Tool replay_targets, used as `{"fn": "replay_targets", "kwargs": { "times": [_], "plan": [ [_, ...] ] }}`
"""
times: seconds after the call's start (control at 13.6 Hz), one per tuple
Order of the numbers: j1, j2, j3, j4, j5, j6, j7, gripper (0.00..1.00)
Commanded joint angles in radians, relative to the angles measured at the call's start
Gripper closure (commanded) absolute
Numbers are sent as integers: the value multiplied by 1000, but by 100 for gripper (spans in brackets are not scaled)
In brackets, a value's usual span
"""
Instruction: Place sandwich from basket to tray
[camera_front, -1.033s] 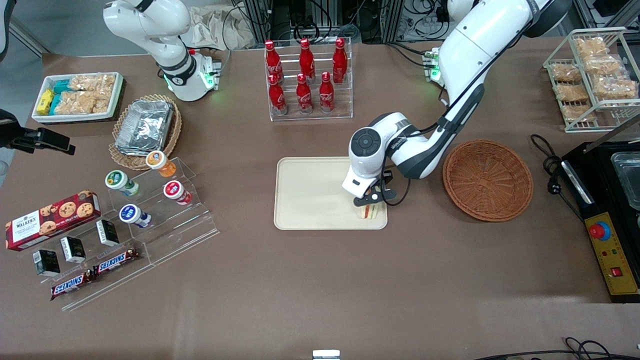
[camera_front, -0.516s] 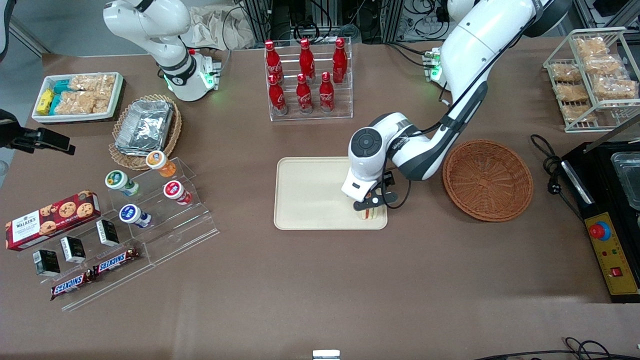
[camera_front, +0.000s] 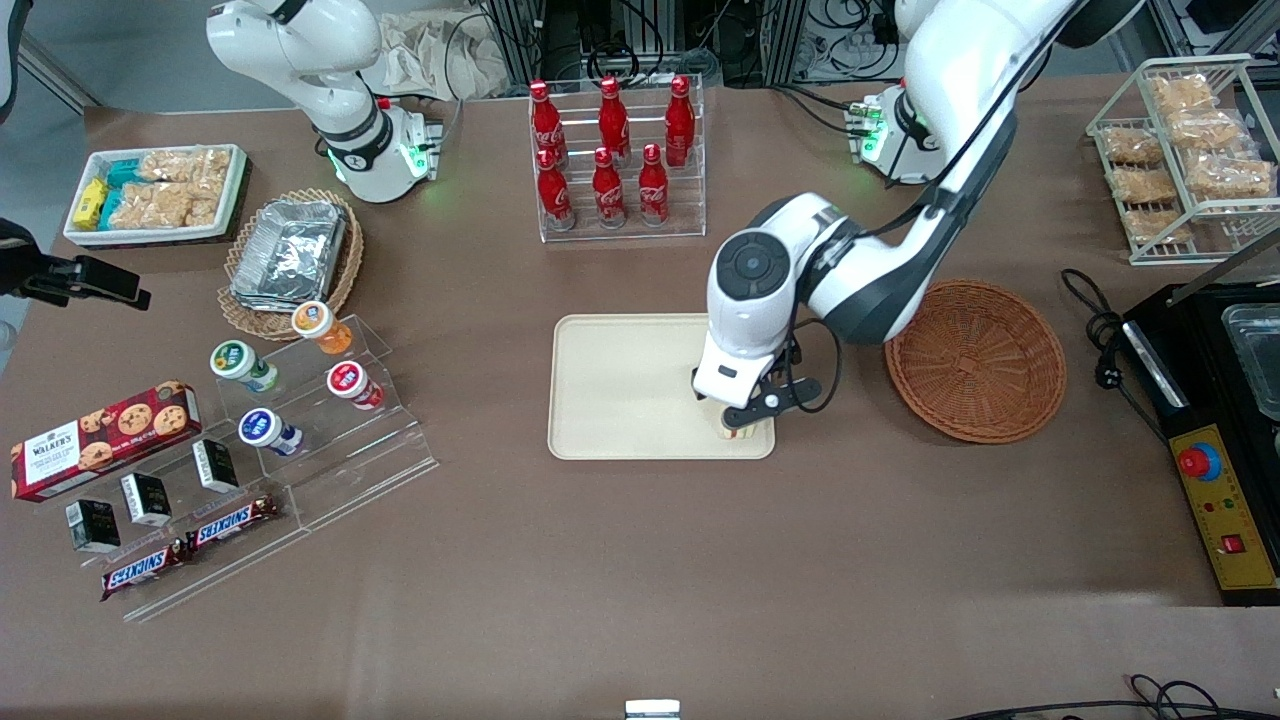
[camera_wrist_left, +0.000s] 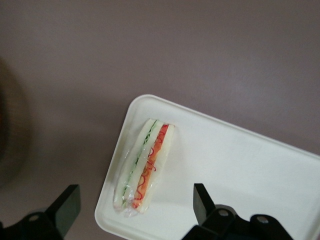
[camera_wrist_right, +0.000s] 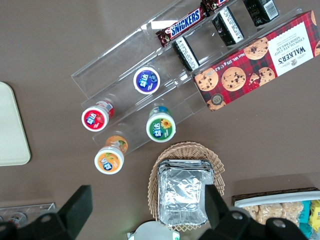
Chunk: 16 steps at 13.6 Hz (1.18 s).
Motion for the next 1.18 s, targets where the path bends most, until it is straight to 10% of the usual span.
{"fn": "replay_targets", "kwargs": {
  "times": [0.0,0.37,0.66,1.11],
  "plan": [
    [83,-124,-3,-9,-90,-48,4,0],
    [179,-285,70,51,-168,-221,85,0],
    [173,-435,331,60,-308,-407,563,0],
    [172,-652,503,-168,-316,-366,962,0]
  ]
}}
